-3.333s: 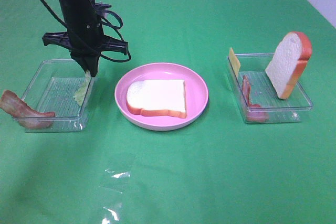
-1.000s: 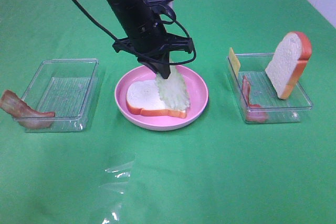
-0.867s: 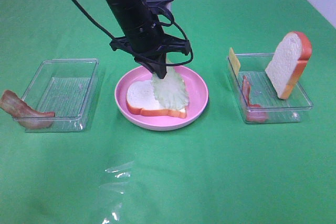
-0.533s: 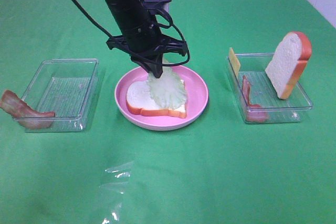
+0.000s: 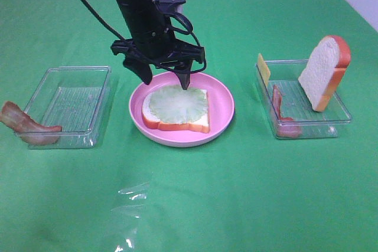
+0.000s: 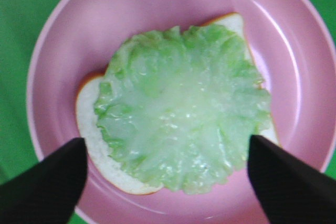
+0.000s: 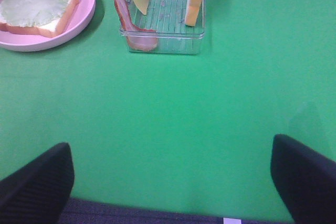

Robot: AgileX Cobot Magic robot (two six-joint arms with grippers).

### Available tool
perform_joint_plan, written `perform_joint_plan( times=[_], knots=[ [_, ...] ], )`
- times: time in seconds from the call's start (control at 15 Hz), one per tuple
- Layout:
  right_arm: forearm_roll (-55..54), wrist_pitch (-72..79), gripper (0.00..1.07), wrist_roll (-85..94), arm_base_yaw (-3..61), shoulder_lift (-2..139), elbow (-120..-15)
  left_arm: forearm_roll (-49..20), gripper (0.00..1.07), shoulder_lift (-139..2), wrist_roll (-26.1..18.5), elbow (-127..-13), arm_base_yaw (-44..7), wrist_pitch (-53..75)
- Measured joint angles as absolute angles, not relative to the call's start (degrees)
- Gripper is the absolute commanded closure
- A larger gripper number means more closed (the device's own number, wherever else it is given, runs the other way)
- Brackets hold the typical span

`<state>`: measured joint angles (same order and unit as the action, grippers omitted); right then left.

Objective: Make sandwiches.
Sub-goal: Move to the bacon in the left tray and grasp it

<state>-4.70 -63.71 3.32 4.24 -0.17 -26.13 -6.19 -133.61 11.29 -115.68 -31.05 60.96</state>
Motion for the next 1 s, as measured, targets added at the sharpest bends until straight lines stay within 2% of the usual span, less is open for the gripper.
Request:
perform_joint_plan(
  times=[0.2, 0.4, 0.53, 0.67, 0.87, 1.0],
  knots=[
    [-4.8, -63.7, 0.10, 3.3, 4.2, -0.2, -26.1, -1.5, 0.04, -132.3, 13.8, -116.3, -31.1, 65.5],
    [-4.9, -63.7, 0.10, 3.3, 4.2, -0.2, -26.1, -0.9, 0.05, -131.6, 13.0, -119.8, -31.1, 69.1],
    [-5.0, -63.7, 0.10, 3.3, 4.2, -0.2, -26.1, -1.7, 0.05, -129.8, 11.0, -121.0, -31.0, 69.2],
    [-5.0, -63.7, 0.10, 3.3, 4.2, -0.2, -26.1, -2.0, 0.05, -124.6, 9.0, -116.0, -31.0, 69.2],
    [-5.1, -63.7, 0.10, 3.3, 4.2, -0.2, -26.1, -1.1, 0.05, -115.0, 8.6, -105.8, -28.7, 69.3],
    [-5.1, -63.7, 0.10, 3.3, 4.2, -0.2, -26.1, -0.5, 0.06, -108.5, 8.6, -98.9, -23.5, 69.3]
  ],
)
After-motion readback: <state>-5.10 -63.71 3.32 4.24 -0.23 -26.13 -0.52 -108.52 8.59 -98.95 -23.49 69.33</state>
